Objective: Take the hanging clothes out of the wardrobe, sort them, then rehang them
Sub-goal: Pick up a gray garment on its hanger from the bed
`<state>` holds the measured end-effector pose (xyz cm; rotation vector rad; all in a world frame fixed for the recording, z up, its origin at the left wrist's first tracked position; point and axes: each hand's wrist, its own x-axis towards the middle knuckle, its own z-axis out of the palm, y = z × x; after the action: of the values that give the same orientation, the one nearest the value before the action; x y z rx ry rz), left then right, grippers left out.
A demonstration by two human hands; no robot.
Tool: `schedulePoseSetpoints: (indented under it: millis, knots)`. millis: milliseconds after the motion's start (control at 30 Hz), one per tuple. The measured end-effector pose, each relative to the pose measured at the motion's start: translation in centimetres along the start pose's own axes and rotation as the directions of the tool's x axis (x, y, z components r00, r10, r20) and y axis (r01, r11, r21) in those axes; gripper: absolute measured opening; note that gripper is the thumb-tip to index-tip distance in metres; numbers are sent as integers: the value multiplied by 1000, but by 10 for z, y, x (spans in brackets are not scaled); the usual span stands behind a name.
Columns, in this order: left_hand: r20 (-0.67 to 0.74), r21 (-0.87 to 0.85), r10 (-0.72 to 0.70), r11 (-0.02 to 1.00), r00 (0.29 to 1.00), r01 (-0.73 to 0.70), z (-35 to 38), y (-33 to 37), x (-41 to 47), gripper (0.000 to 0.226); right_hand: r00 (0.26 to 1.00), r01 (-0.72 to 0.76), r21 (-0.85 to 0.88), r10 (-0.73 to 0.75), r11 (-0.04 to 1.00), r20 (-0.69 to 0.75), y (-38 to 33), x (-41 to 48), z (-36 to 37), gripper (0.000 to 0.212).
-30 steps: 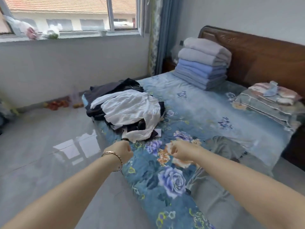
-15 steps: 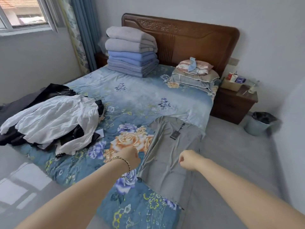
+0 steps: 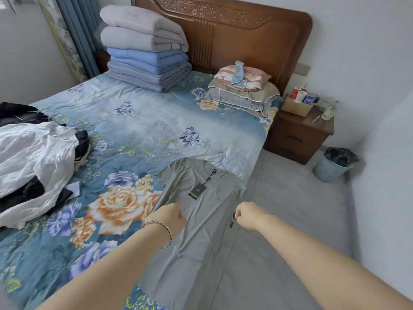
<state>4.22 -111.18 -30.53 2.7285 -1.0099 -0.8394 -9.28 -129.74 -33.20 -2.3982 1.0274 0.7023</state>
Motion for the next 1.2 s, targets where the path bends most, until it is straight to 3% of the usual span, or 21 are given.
schedulePoseSetpoints:
  millis: [567,800,1067,1200]
  knots:
    - [34,62,14,998,999,-16,-13,43,137,18,993,-117,103,114,988,36,27,140,-30,25]
    - [24,35,-58,998,998,57,2,54,276,32,990,-134,74,131,988,49,51,291,-39,31]
    - [-36,8,-100,995,994,100,44,62,456,31,977,-192,26,188,981,101,87,480,-16,41]
    - [-56,-36,-130,991,990,128,77,52,500,35,950,-261,74,243,962,195,102,537,14,53]
